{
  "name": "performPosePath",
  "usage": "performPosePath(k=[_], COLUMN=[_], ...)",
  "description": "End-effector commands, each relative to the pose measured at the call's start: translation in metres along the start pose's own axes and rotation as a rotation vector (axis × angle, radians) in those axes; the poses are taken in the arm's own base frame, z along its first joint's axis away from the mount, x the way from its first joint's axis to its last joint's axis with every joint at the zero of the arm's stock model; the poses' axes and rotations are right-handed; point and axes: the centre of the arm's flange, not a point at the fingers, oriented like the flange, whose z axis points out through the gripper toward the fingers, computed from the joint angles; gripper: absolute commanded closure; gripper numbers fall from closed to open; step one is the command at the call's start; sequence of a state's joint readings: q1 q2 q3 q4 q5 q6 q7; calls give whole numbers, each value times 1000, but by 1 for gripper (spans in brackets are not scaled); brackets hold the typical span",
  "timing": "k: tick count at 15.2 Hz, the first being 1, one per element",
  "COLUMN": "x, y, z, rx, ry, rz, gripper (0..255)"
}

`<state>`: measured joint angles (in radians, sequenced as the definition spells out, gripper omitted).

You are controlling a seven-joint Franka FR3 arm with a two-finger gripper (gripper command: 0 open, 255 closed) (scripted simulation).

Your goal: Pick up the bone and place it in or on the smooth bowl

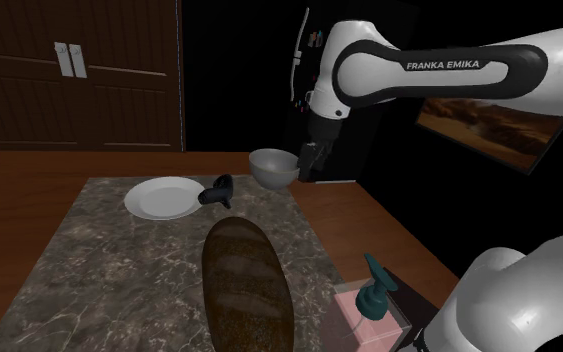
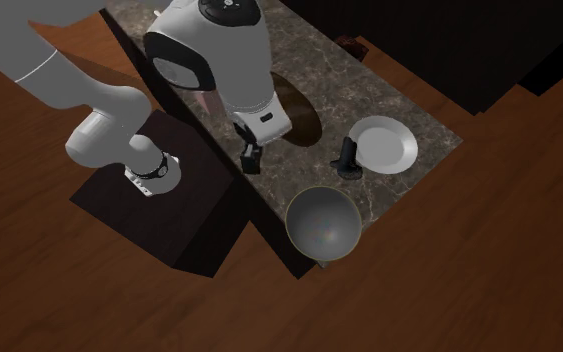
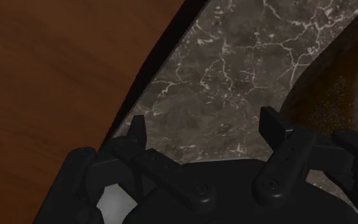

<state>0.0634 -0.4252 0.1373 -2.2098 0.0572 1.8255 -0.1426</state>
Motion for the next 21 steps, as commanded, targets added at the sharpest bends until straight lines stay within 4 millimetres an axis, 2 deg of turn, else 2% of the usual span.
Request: performPosePath(k=[1, 13, 21], x=[22, 150, 154], y=[-6, -59, -62], z=[2, 18, 58], rx=[7, 47, 47], ry=[17, 105, 105], rz=[-25, -169, -169], gripper=[0, 0, 0])
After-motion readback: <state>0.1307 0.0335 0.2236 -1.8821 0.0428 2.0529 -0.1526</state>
